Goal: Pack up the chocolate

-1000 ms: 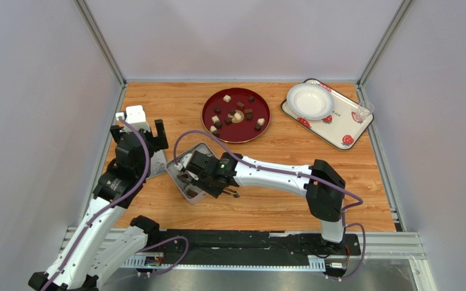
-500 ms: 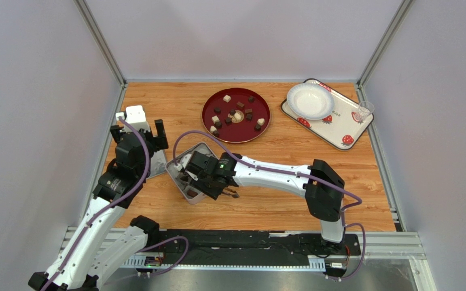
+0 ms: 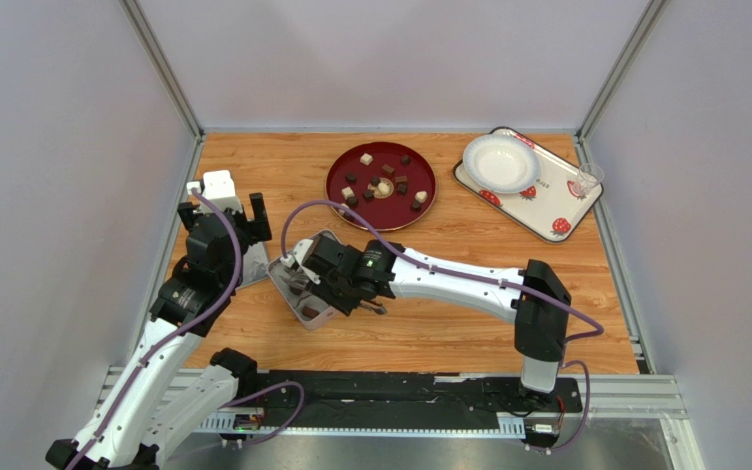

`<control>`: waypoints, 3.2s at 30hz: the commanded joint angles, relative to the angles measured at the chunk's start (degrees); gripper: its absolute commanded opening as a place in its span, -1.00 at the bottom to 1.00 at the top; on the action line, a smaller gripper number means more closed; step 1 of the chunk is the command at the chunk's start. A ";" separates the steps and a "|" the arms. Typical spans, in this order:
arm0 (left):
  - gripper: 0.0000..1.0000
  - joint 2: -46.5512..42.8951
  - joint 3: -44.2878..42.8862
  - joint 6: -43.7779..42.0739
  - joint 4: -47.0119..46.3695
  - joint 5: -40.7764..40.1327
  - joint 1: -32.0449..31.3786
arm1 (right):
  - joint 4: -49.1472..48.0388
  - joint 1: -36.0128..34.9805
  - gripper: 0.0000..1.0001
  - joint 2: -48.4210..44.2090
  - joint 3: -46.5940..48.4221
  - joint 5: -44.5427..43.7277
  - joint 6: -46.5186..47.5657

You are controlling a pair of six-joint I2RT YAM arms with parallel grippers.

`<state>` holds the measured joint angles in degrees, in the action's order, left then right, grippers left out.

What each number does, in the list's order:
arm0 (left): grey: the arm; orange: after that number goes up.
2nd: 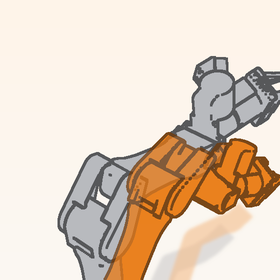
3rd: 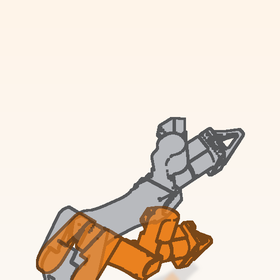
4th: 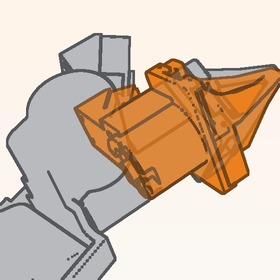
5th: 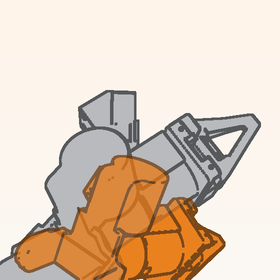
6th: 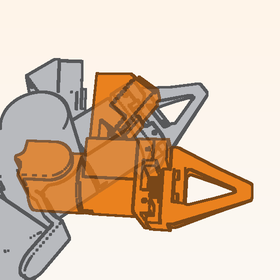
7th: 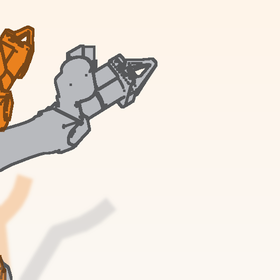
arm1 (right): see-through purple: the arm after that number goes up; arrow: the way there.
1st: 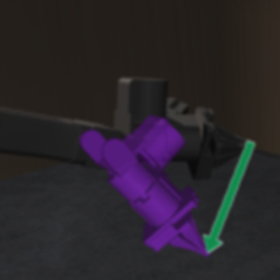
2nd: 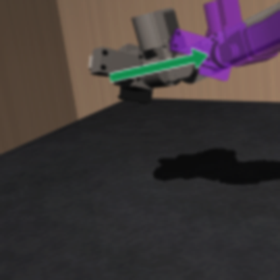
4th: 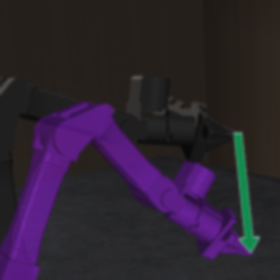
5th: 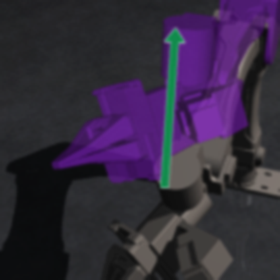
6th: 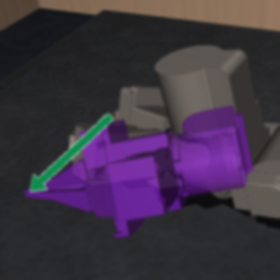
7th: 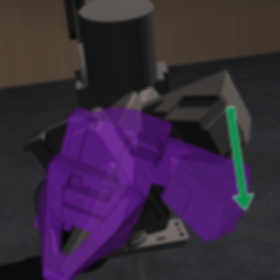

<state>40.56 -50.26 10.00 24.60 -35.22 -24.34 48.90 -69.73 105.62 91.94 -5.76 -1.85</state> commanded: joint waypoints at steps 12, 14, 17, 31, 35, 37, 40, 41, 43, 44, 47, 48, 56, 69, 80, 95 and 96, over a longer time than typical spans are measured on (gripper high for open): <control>0.96 -4.17 -0.80 0.99 -0.52 0.07 0.26 | 2.15 11.88 -0.35 -7.10 2.80 -7.42 -0.52; 0.96 -5.57 -0.98 1.51 0.09 0.24 0.26 | 2.86 14.53 -0.35 -6.92 2.98 -8.12 -1.93; 0.96 -7.85 -1.07 2.48 1.15 0.68 0.26 | 3.56 20.06 -0.35 -6.14 3.07 -8.57 -3.77; 0.96 -13.22 1.48 4.24 2.21 2.00 0.26 | 4.88 36.16 -0.26 4.31 9.92 -6.37 -8.44; 0.96 -13.48 1.66 4.24 2.12 2.17 0.26 | 4.89 37.21 -0.17 6.43 10.63 -5.67 -9.05; 0.96 -13.57 1.74 4.06 2.03 2.26 0.26 | 4.71 37.56 -0.12 7.48 10.71 -4.88 -9.23; 0.96 -13.66 1.83 3.98 1.94 2.26 0.26 | 4.44 37.92 -0.07 8.46 10.89 -3.91 -9.23; 0.96 -13.57 1.83 3.89 1.77 2.35 0.26 | 4.27 38.01 -0.07 8.98 11.06 -3.73 -9.23; 0.96 -13.57 1.83 3.97 1.94 2.35 0.26 | 4.01 38.01 -0.07 9.42 11.15 -3.12 -8.97; 0.96 -13.57 1.83 3.89 1.94 2.44 0.26 | 3.83 38.09 -0.07 9.86 11.15 -2.86 -8.88; 0.96 -13.57 1.83 3.80 1.77 2.35 0.26 | 3.65 38.27 -0.07 10.48 11.77 -1.80 -8.09; 0.96 -13.66 1.83 3.80 1.85 2.26 0.26 | 3.74 38.27 -0.07 11.09 12.03 -1.71 -7.82; 0.96 -13.49 1.92 3.62 1.77 2.26 0.26 | 3.30 38.97 -0.07 12.94 12.74 -1.71 -7.29; 0.96 -13.40 2.01 3.54 1.68 2.00 0.26 | 1.81 39.76 -0.11 14.17 12.30 -0.48 -4.57; 0.96 -13.49 2.10 3.36 1.77 2.09 0.26 | 1.19 40.12 -0.34 14.26 11.68 0.31 -2.46; 0.96 -13.49 2.53 3.10 1.24 1.21 0.26 | 0.05 38.45 -0.55 1.79 1.67 -0.39 -2.64; 0.96 -13.40 2.62 3.10 1.07 1.21 0.26 | -0.04 37.92 -0.55 1.00 1.14 -0.13 -2.46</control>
<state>27.35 -48.29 13.76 27.57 -33.52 -24.34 51.16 -30.50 113.73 94.67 -5.54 -5.08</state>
